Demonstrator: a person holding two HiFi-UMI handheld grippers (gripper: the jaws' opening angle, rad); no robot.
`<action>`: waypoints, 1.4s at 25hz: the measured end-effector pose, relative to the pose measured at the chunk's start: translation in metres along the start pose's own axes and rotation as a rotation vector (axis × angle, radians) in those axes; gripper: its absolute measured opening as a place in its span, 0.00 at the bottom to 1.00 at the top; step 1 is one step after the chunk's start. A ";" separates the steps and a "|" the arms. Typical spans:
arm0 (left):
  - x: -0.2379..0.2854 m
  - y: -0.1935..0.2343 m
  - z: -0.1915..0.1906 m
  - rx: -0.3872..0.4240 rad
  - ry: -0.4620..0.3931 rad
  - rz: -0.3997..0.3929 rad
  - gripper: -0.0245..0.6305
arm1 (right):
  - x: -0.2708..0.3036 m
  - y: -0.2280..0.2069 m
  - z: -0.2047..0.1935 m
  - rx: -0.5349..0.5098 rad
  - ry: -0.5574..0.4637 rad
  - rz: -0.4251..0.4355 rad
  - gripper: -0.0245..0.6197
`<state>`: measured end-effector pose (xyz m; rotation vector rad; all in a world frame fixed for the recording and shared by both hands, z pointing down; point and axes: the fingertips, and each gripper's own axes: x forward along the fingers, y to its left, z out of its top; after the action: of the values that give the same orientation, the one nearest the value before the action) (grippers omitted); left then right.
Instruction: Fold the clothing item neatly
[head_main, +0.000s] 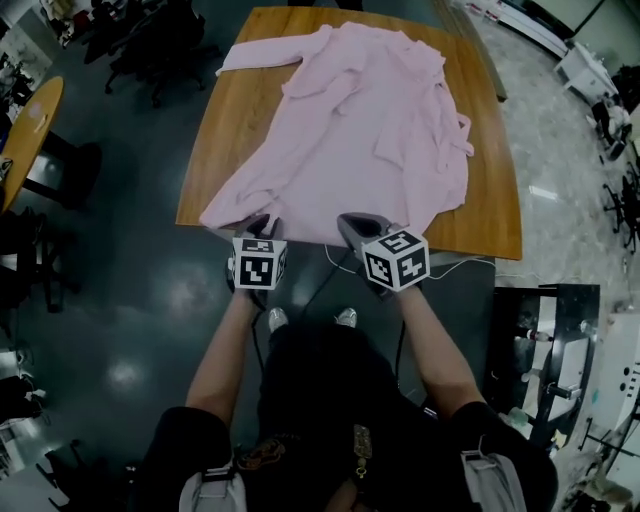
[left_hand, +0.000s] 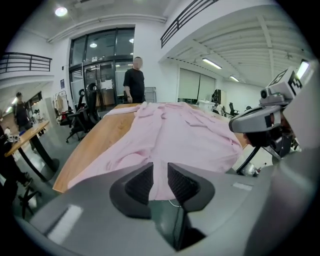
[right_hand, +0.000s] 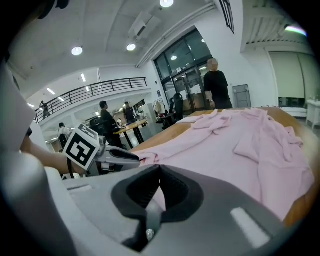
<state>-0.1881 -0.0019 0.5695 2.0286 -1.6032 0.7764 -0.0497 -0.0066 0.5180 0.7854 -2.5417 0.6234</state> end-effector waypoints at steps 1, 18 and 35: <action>0.006 0.000 -0.003 0.000 0.010 -0.005 0.21 | 0.002 0.000 -0.003 -0.002 0.014 -0.008 0.04; 0.006 -0.006 -0.032 0.142 -0.003 -0.045 0.10 | 0.026 -0.019 -0.046 -0.002 0.151 -0.073 0.04; -0.031 0.027 -0.112 0.051 0.115 -0.013 0.07 | 0.067 -0.017 -0.095 -0.012 0.309 -0.082 0.04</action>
<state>-0.2374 0.0867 0.6320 1.9887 -1.5195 0.9211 -0.0670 0.0027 0.6338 0.7231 -2.2201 0.6473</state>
